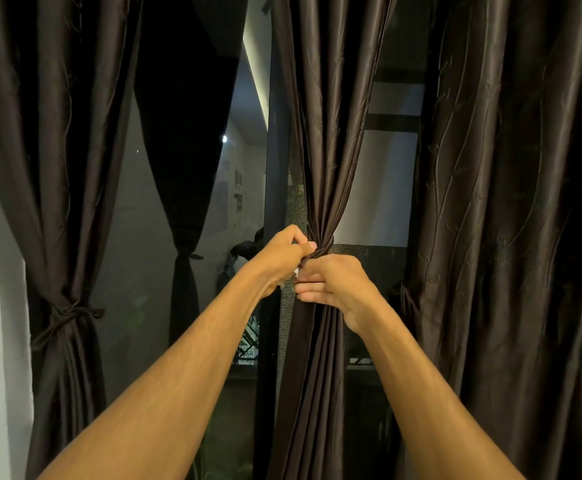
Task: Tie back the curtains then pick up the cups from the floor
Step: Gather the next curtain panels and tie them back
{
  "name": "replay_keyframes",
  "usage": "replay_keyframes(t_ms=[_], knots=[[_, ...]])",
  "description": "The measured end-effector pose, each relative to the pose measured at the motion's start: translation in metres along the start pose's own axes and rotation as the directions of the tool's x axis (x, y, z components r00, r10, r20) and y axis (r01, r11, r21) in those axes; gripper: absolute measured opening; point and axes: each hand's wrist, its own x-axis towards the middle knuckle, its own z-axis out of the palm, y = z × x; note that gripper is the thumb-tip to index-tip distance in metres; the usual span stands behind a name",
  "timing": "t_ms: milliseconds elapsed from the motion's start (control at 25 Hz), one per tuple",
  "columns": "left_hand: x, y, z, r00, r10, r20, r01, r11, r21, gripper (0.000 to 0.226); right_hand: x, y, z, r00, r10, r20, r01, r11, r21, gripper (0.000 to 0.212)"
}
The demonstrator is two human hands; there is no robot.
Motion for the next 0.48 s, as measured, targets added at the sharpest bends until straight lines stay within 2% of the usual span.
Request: replay_keyframes(t_ms=[40,80,120,200,280,320,480], knots=[[-0.002,-0.002,0.0,1.0,-0.003,0.013,0.003,1.0,-0.027,0.018,-0.002,-0.002,-0.002,0.998,0.041,0.046,-0.046,0.993,0.111,0.018],[-0.002,-0.004,-0.001,1.0,-0.006,0.021,0.007,0.999,-0.042,0.017,-0.003,-0.004,-0.005,0.997,0.046,0.069,-0.055,0.989,0.138,0.018],[-0.001,-0.005,-0.002,1.0,-0.005,0.026,0.006,0.999,-0.046,0.018,-0.001,-0.004,-0.007,0.998,0.03,0.063,-0.036,0.995,0.092,0.016],[0.001,-0.005,-0.003,1.0,-0.003,0.021,0.003,1.0,-0.03,0.02,0.001,0.002,-0.005,0.997,-0.079,-0.01,0.075,0.975,-0.21,0.009],[0.003,-0.002,-0.003,1.0,-0.015,0.011,0.015,1.0,-0.006,0.022,0.001,0.01,0.0,0.954,-0.286,-0.085,0.191,0.804,-0.562,0.012],[0.004,0.0,-0.004,0.999,-0.031,0.014,0.031,1.0,0.002,0.023,-0.001,0.013,0.003,0.92,-0.38,-0.095,0.225,0.711,-0.666,0.01],[0.003,0.011,-0.004,0.977,-0.207,0.045,0.207,0.978,0.006,0.027,-0.006,0.018,0.01,0.796,-0.602,-0.059,0.328,0.513,-0.793,0.032]])
